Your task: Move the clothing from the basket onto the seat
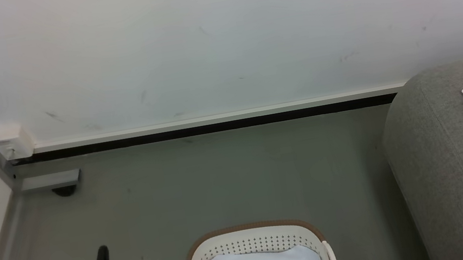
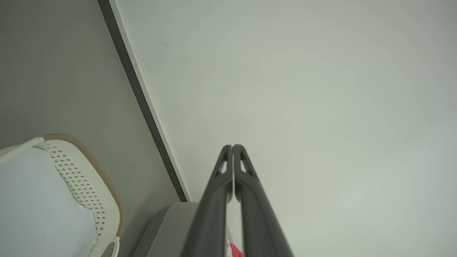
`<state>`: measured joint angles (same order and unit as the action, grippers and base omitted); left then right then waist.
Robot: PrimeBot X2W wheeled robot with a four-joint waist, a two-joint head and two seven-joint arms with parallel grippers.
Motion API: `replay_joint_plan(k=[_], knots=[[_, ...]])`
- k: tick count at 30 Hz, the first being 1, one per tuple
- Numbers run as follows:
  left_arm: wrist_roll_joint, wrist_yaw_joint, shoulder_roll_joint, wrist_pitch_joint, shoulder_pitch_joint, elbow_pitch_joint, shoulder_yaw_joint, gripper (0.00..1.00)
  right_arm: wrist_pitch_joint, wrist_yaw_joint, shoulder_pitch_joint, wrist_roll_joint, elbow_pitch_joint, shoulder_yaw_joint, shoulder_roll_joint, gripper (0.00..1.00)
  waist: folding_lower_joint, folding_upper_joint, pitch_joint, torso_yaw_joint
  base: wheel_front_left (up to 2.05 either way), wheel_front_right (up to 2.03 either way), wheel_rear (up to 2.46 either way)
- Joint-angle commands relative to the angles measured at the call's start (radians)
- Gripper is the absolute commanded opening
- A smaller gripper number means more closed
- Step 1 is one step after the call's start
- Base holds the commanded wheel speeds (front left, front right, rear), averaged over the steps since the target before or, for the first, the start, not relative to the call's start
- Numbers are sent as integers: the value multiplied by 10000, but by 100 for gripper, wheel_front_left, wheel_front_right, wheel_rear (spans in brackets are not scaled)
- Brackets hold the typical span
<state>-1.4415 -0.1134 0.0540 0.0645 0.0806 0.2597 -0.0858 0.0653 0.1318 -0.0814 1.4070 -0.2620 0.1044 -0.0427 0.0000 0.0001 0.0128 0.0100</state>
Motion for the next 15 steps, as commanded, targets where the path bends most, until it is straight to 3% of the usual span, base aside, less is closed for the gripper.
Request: replay_joint_plan(k=[1,15], knots=[[-141,-34,26,77,153,-64,-47,0,74,-16,-203,207,63,35,-106,0,0,-1,-4,-3,0,0,0],[-1094,-130,-6,331,257,-121,-217,0,332,-19,-251,1332,152,89,-113,0,0,-1,-90,-57,0,0,0]])
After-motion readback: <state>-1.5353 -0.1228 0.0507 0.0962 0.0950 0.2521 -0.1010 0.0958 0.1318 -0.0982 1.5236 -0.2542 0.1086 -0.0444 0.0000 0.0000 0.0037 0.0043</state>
